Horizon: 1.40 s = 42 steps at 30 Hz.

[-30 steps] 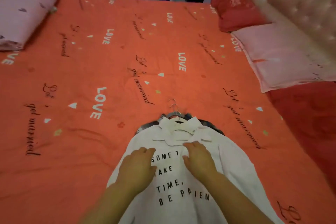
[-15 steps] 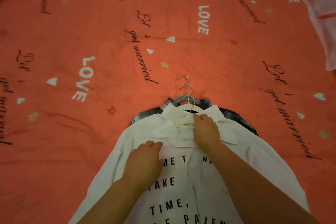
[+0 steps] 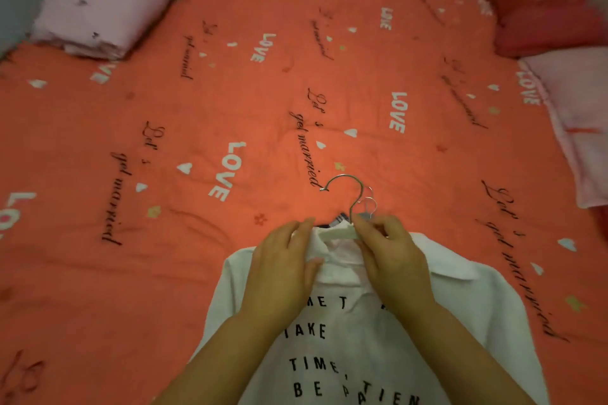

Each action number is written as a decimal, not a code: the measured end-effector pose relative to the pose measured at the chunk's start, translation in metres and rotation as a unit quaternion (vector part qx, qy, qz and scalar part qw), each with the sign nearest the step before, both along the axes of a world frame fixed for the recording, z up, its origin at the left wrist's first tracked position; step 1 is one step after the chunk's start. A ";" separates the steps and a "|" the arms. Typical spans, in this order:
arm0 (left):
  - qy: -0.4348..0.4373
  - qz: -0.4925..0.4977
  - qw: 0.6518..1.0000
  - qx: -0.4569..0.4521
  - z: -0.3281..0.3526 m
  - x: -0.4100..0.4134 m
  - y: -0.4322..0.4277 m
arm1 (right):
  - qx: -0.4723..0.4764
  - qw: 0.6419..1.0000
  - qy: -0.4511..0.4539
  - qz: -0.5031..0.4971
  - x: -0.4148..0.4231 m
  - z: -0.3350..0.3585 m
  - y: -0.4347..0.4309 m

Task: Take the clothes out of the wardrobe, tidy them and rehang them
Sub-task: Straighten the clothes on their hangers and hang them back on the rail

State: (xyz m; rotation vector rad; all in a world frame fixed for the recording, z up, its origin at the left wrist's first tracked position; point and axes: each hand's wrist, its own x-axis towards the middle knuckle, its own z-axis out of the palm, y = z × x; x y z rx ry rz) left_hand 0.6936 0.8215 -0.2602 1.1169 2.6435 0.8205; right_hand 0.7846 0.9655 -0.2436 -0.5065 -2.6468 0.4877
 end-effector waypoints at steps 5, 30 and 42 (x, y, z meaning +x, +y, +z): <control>0.065 0.056 0.992 0.089 0.084 0.009 -0.095 | 0.031 0.992 0.076 0.097 -0.008 0.101 -0.105; 0.419 0.596 0.685 -0.018 0.328 0.166 -0.975 | 0.018 0.715 0.378 0.587 -0.034 0.343 -0.972; 0.428 0.739 0.478 -0.205 0.352 0.262 -1.224 | -0.082 0.525 0.311 0.788 -0.003 0.361 -1.312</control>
